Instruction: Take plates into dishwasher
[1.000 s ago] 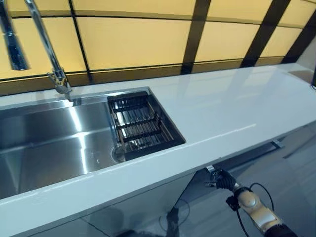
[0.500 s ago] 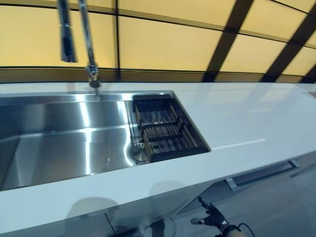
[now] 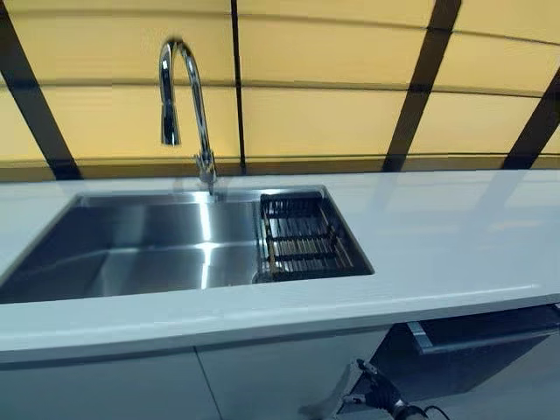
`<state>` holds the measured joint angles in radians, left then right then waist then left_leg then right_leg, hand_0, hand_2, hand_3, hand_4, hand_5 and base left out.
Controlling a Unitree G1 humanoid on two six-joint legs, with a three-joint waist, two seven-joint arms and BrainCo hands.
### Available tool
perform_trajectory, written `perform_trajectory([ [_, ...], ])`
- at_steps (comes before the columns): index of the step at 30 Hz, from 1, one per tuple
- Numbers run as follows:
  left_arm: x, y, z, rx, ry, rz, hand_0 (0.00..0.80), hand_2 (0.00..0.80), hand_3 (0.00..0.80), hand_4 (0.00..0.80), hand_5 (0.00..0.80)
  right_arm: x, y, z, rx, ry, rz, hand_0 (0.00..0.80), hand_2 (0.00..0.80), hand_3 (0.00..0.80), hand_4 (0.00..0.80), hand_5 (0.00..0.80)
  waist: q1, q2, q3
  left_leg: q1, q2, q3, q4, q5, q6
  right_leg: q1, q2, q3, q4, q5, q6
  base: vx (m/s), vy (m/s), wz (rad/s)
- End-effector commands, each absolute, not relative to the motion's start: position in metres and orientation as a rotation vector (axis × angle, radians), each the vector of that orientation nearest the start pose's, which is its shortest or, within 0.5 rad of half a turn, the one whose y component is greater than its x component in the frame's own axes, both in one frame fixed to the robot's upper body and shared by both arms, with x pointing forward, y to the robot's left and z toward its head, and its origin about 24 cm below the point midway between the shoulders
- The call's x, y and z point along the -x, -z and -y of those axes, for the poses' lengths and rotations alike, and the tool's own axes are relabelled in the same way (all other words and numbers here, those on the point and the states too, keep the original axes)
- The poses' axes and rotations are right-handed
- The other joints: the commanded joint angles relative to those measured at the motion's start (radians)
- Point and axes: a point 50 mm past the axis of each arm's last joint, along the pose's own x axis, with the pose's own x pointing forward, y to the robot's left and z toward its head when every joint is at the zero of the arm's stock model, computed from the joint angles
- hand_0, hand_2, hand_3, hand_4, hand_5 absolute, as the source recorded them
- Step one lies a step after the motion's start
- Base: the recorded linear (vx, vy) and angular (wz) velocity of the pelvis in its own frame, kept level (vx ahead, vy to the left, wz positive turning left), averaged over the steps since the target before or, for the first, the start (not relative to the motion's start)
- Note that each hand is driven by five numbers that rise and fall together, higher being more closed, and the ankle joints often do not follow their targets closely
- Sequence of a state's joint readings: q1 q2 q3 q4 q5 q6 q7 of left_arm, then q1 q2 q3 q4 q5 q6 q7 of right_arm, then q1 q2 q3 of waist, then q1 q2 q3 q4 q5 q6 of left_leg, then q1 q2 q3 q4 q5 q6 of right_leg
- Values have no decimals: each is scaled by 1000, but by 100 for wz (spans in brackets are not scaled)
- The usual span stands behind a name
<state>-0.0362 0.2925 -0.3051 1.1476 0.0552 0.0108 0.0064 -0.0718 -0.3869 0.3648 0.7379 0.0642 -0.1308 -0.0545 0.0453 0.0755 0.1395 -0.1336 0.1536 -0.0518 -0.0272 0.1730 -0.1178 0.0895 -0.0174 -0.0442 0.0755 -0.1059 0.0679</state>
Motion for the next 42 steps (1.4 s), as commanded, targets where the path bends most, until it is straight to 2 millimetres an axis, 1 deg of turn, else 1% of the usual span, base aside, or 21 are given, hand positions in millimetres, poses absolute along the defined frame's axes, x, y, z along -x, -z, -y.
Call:
perform_trajectory([
  [1,-126,148,-244,-519,104,-1130,0,0,0,0,0,-229,71,208,364,-141,-485,0,0,0,0,0,17,-83,50,-68,-183,88,67,-48,66,58,40,-10,-21,15,-54,-299,70,29],
  [4,-116,150,-247,-496,64,-1158,0,0,0,0,0,-221,78,212,336,-118,-533,0,0,0,0,0,3,-110,34,-20,-172,52,167,-134,88,30,-1,-26,-28,46,-54,-266,89,18],
  [7,-110,151,-251,-479,29,-1176,0,0,0,0,0,-211,85,219,331,-81,-582,0,0,0,0,0,-26,-144,13,44,-132,53,260,-210,97,6,-50,-20,-34,81,-42,-284,168,9],
  [8,-109,151,-250,-473,22,-1175,0,0,0,0,0,-207,88,221,334,-73,-597,0,0,0,0,0,-35,-143,5,80,-112,49,254,-221,93,-3,-58,-16,-33,85,-37,-328,301,34],
  [9,-108,151,-250,-451,11,-1166,0,0,0,0,0,-202,90,227,344,-59,-618,0,0,0,0,0,-46,-144,-15,116,-86,18,251,-206,79,-24,-72,-5,-47,100,-27,-281,299,27],
  [11,-108,152,-249,-440,8,-1155,0,0,0,0,0,-200,91,231,357,-50,-628,0,0,0,0,0,-48,-141,-24,137,-70,-1,252,-193,67,-31,-80,-2,-58,111,-21,-269,325,9],
  [12,-106,152,-247,-432,18,-1141,0,0,0,0,0,-199,91,236,389,-35,-629,0,0,0,0,0,-50,-136,-33,156,-56,-24,270,-172,53,-43,-93,4,-72,129,-14,-247,331,11],
  [15,-107,151,-244,-424,37,-1111,0,0,0,0,0,-200,89,245,413,-8,-629,0,0,0,0,0,-56,-129,-38,180,-58,-50,305,-178,42,-66,-114,12,-88,162,-1,-334,514,9],
  [16,-109,151,-240,-406,44,-1079,0,0,0,0,0,-202,87,251,429,13,-631,0,0,0,0,0,-63,-121,-40,208,-60,-56,305,-212,42,-104,-133,17,-88,190,15,-300,509,4],
  [18,-114,149,-239,-397,47,-1057,0,0,0,0,0,-203,87,254,423,29,-634,0,0,0,0,0,-68,-117,-36,231,-55,-43,283,-249,48,-129,-148,25,-86,210,30,-353,560,11],
  [19,-133,142,-241,-418,68,-1001,0,0,0,0,0,-204,89,255,397,69,-638,0,0,0,0,0,-79,-127,-14,269,-55,4,188,-345,73,-193,-201,27,-82,275,86,-446,651,10],
  [20,-140,139,-241,-426,82,-980,0,0,0,0,0,-204,90,254,394,76,-645,0,0,0,0,0,-81,-132,-5,272,-61,9,172,-356,79,-206,-217,28,-88,298,103,-515,704,3],
  [21,-154,133,-243,-448,108,-939,0,0,0,0,0,-202,93,253,380,85,-652,0,0,0,0,0,-82,-142,15,264,-84,9,153,-364,91,-222,-245,27,-112,357,130,-371,491,6],
  [23,-161,128,-247,-473,142,-919,0,0,0,0,0,-193,98,256,367,97,-688,0,0,0,0,0,-80,-147,32,247,-121,7,146,-368,109,-242,-261,6,-152,403,138,-354,470,14],
  [26,-150,129,-257,-463,114,-952,0,0,0,0,0,-187,103,258,366,78,-738,0,0,0,0,0,-69,-133,41,231,-131,27,132,-339,116,-262,-255,-28,-115,395,130,-288,390,32],
  [27,-139,131,-265,-434,83,-992,0,0,0,0,0,-182,106,260,367,73,-761,0,0,0,0,0,-55,-121,39,226,-130,47,110,-317,126,-251,-247,-53,-61,371,117,-201,272,13],
  [30,-124,133,-278,-440,50,-1047,0,0,0,0,0,-174,112,261,355,66,-803,0,0,0,0,0,-42,-115,20,210,-139,62,81,-287,141,-228,-233,-63,5,335,101,-231,267,-12],
  [32,-114,134,-290,-423,-7,-1107,0,0,0,0,0,-158,122,258,349,40,-869,0,0,0,0,0,-29,-119,-13,197,-157,58,40,-267,162,-173,-200,-58,31,284,90,-184,158,7],
  [34,-114,134,-291,-390,-31,-1120,0,0,0,0,0,-149,128,255,343,27,-903,0,0,0,0,0,-25,-121,-27,200,-166,53,15,-256,167,-139,-178,-60,32,255,87,-131,99,18],
  [37,-111,138,-286,-371,-34,-1134,0,0,0,0,0,-132,139,247,322,12,-968,0,0,0,0,0,-17,-127,-58,206,-181,43,-29,-229,171,-80,-117,-65,-8,176,76,-114,18,5],
  [42,-112,141,-278,-357,-20,-1123,0,0,0,0,0,-127,143,241,320,-23,-998,0,0,0,0,0,-11,-126,-76,209,-188,54,-51,-215,165,-49,-76,-76,-48,124,51,-114,-74,15],
])
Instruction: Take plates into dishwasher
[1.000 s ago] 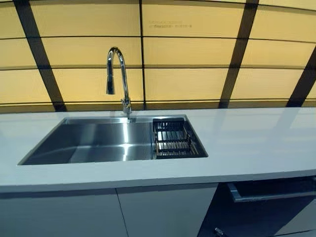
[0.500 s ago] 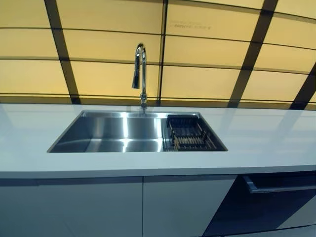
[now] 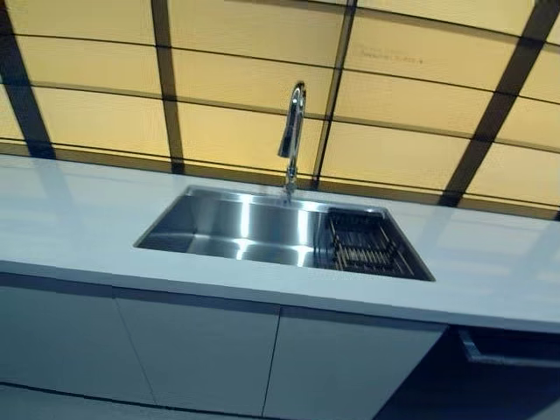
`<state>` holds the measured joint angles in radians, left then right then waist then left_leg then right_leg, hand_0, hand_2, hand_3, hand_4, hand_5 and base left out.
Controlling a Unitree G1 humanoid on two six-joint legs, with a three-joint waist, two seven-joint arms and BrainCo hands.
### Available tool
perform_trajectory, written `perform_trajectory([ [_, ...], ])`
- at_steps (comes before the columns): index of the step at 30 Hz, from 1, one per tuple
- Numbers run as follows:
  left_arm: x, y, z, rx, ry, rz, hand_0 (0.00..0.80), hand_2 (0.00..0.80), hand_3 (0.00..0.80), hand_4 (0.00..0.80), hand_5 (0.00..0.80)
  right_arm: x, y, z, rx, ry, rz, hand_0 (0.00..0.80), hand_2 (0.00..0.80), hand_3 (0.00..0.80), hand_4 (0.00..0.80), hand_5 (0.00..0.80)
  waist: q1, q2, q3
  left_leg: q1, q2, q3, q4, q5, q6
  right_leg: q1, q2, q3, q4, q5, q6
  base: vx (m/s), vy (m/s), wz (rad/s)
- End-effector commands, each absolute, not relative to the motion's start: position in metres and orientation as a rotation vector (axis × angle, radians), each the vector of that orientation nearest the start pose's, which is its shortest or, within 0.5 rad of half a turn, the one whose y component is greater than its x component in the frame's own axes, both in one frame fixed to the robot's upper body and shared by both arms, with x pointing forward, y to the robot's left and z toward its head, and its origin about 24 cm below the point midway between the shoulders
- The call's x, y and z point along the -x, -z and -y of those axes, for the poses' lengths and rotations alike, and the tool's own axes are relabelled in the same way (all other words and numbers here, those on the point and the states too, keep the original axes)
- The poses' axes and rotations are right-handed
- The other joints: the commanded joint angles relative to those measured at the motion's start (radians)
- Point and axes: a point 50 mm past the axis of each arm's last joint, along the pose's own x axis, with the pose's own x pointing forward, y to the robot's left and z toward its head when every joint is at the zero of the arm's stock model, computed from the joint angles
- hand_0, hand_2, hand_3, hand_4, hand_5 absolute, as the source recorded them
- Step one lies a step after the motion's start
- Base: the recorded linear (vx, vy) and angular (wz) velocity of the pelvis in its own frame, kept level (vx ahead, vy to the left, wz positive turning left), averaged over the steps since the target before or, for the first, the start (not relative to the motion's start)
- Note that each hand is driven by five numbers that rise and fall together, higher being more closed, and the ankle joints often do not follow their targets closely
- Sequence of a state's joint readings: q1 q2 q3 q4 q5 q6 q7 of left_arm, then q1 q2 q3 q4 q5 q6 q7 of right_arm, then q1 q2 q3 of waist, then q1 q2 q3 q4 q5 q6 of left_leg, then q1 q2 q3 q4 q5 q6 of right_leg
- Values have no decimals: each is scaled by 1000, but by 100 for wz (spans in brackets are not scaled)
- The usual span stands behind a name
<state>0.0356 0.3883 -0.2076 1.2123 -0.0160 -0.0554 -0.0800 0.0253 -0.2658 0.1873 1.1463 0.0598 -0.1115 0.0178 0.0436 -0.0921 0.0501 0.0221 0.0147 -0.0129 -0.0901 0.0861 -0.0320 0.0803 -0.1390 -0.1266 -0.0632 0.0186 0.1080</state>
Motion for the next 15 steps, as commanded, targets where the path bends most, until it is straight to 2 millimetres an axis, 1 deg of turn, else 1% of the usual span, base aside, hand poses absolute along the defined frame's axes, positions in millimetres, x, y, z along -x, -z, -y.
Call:
perform_trajectory([
  [1,-116,141,-275,-350,-15,-1106,0,0,0,0,0,-128,144,239,322,-36,-1001,0,0,0,0,0,-13,43,8,53,-52,16,8,-124,77,-37,62,20,76,-7,0,-144,-134,-3],
  [2,-116,141,-275,-349,-15,-1105,0,0,0,0,0,-129,144,239,322,-36,-1001,0,0,0,0,0,-14,44,8,52,-52,16,8,-124,77,-37,63,21,75,-8,-1,-151,-205,-4],
  [4,-123,140,-269,-340,-11,-1074,0,0,0,0,0,-129,144,238,329,-50,-1013,0,0,0,0,0,-22,49,2,50,-51,16,3,-116,65,-26,85,31,46,-11,-17,-113,-249,0],
  [5,-123,140,-269,-340,-10,-1072,0,0,0,0,0,-129,144,238,329,-51,-1014,0,0,0,0,0,-23,49,2,50,-50,16,3,-114,64,-26,87,32,45,-11,-17,-113,-228,4],
  [7,-128,141,-259,-324,16,-1050,0,0,0,0,0,-128,145,239,334,-54,-1026,0,0,0,0,0,-36,64,9,43,-34,32,11,-95,46,-22,104,31,52,-26,-35,-119,-195,16],
  [9,-129,142,-254,-322,36,-1049,0,0,0,0,0,-126,145,240,331,-46,-1033,0,0,0,0,0,-42,69,14,42,-32,40,21,-92,42,-17,108,29,56,-29,-41,-75,-111,7],
  [11,-128,145,-246,-319,70,-1057,0,0,0,0,0,-124,147,241,331,-29,-1052,0,0,0,0,0,-51,71,22,32,-29,40,71,-103,37,-14,110,27,70,-38,-53,-81,-60,7],
  [13,-127,147,-240,-305,77,-1066,0,0,0,0,0,-121,147,245,338,-19,-1073,0,0,0,0,0,-56,62,31,22,-29,51,153,-137,37,-12,101,22,83,-41,-63,-57,12,10],
  [14,-127,147,-240,-304,76,-1066,0,0,0,0,0,-121,147,245,339,-19,-1074,0,0,0,0,0,-56,62,31,21,-29,51,160,-140,37,-12,101,22,84,-42,-64,-39,35,2],
  [15,-126,147,-239,-296,71,-1070,0,0,0,0,0,-120,148,247,343,-19,-1086,0,0,0,0,0,-58,55,34,18,-33,53,190,-157,39,-10,97,23,85,-41,-66,-25,41,-1],
])
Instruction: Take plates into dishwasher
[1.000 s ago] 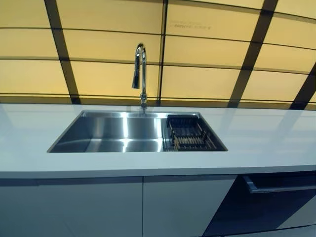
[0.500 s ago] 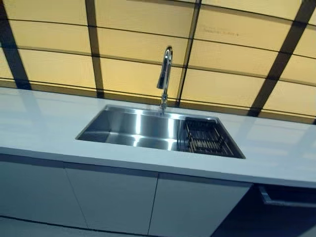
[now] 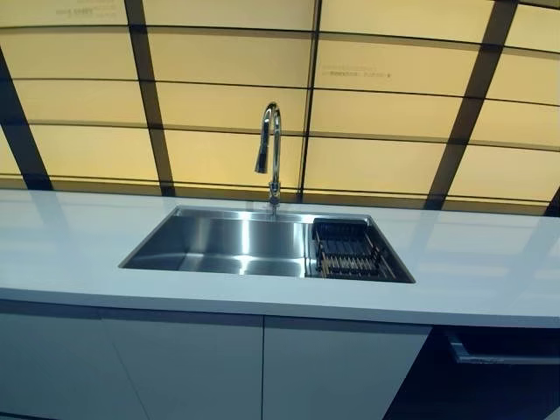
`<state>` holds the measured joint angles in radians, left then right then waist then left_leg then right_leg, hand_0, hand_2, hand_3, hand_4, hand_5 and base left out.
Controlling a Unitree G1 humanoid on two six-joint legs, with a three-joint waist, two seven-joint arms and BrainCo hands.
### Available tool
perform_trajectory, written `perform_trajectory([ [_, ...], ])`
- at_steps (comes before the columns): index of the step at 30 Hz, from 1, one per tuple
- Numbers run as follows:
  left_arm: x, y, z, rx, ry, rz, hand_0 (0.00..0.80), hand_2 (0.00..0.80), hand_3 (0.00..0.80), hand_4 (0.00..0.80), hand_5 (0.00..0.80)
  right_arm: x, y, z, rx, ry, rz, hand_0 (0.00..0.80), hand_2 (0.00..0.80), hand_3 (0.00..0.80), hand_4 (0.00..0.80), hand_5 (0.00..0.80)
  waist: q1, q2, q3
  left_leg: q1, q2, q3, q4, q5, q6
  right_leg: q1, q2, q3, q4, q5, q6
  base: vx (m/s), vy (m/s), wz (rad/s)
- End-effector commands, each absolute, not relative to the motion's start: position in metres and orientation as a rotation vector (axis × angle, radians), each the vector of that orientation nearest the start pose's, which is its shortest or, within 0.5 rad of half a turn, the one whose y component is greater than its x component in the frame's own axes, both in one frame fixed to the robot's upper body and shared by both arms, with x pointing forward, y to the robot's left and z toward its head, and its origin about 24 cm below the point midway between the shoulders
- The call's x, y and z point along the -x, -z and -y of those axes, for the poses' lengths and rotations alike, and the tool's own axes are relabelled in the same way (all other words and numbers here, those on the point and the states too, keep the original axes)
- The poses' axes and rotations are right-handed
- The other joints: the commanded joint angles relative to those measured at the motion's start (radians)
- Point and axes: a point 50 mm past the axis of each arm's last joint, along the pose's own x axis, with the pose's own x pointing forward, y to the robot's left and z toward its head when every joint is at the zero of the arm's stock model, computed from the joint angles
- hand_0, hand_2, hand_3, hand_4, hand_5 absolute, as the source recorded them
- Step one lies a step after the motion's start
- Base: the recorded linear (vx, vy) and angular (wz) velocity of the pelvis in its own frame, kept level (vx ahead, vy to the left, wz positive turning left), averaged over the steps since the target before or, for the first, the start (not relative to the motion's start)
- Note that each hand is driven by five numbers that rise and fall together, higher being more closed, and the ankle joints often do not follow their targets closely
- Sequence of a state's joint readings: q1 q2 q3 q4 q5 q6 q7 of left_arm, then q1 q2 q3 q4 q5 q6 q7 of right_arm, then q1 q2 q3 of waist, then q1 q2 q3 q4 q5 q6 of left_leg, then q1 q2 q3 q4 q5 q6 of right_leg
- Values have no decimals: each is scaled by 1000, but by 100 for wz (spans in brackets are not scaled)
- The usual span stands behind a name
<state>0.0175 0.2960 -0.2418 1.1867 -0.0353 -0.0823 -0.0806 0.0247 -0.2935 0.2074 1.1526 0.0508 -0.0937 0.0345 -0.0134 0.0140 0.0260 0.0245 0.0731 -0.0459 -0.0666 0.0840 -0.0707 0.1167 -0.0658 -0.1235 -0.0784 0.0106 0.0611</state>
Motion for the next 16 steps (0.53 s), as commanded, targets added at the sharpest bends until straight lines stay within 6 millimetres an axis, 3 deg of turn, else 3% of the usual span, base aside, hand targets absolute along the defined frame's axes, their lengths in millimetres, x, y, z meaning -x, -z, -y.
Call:
perform_trajectory([
  [1,-127,148,-237,-291,71,-1073,0,0,0,0,0,-118,148,248,347,-20,-1094,0,0,0,0,0,-1,-55,59,16,-93,84,171,-161,80,-44,24,22,99,-30,-19,-35,87,-2],
  [9,-124,149,-240,-325,85,-1097,0,0,0,0,0,-112,150,248,318,-24,-1119,0,0,0,0,0,0,-47,49,77,-93,85,4,-102,78,-23,36,22,54,-6,5,20,94,1],
  [16,-117,150,-245,-353,96,-1130,0,0,0,0,0,-103,154,245,321,-37,-1143,0,0,0,0,0,-6,-46,32,87,-98,102,-7,-111,86,-25,30,15,49,-8,13,30,41,-1],
])
